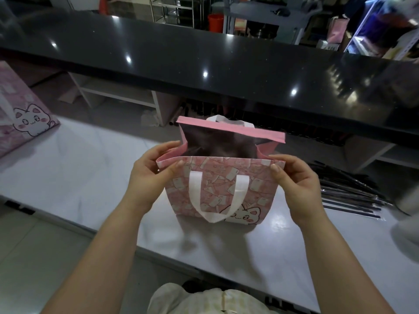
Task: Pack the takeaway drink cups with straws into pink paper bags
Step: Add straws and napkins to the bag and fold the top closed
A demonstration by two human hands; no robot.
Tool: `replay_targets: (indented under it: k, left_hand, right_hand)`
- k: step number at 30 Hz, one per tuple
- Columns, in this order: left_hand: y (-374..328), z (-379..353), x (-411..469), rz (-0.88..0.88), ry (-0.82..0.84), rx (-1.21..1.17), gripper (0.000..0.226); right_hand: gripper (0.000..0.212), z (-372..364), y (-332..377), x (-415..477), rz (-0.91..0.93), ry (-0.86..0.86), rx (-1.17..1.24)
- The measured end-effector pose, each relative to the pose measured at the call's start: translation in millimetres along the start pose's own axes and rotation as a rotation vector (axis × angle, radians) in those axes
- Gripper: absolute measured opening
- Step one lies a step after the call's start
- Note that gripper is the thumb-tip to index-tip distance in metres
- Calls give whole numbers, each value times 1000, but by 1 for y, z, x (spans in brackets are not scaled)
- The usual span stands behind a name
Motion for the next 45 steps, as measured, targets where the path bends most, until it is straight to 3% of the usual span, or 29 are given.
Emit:
replay_targets:
  k: [7, 13, 19, 24, 29, 33, 39, 45]
  left_hand:
    - [15, -4, 5, 28, 41, -37, 20]
    - [7, -1, 16, -39, 46, 47, 17]
    - [12, -21, 46, 76, 254, 73, 14]
    - [18, -24, 63, 89, 217, 54, 23]
    - [15, -31, 66, -8, 155, 8, 25]
    - [20, -27, 68, -47, 78, -35, 38]
    - [22, -22, 61, -69, -22, -155, 18]
    - [26, -22, 59, 8, 147, -171, 10]
  right_hand:
    - [13, 5, -18, 4, -23, -134, -18]
    - [14, 18, -24, 8, -21, -174, -64]
    - [12, 31, -38, 17, -71, -253, -74]
    - [29, 23, -40, 32, -113, -144, -10]
    - [13, 31, -39, 31, -73, -384, -42]
    - [8, 37, -38, 31, -10, -455, -87]
    - [5, 37, -36, 31, 39, -455, -88]
    - [20, 41, -40, 31, 22, -455, -82]
Point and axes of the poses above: each hand's wrist, its own x-axis towards the middle knuckle, its own z-axis out of the back of the hand, y = z × x, the point moved 9 cm from there along x, towards the middle knuckle, and after that the axes turned 1 degree about z, right-handed, at the moved point
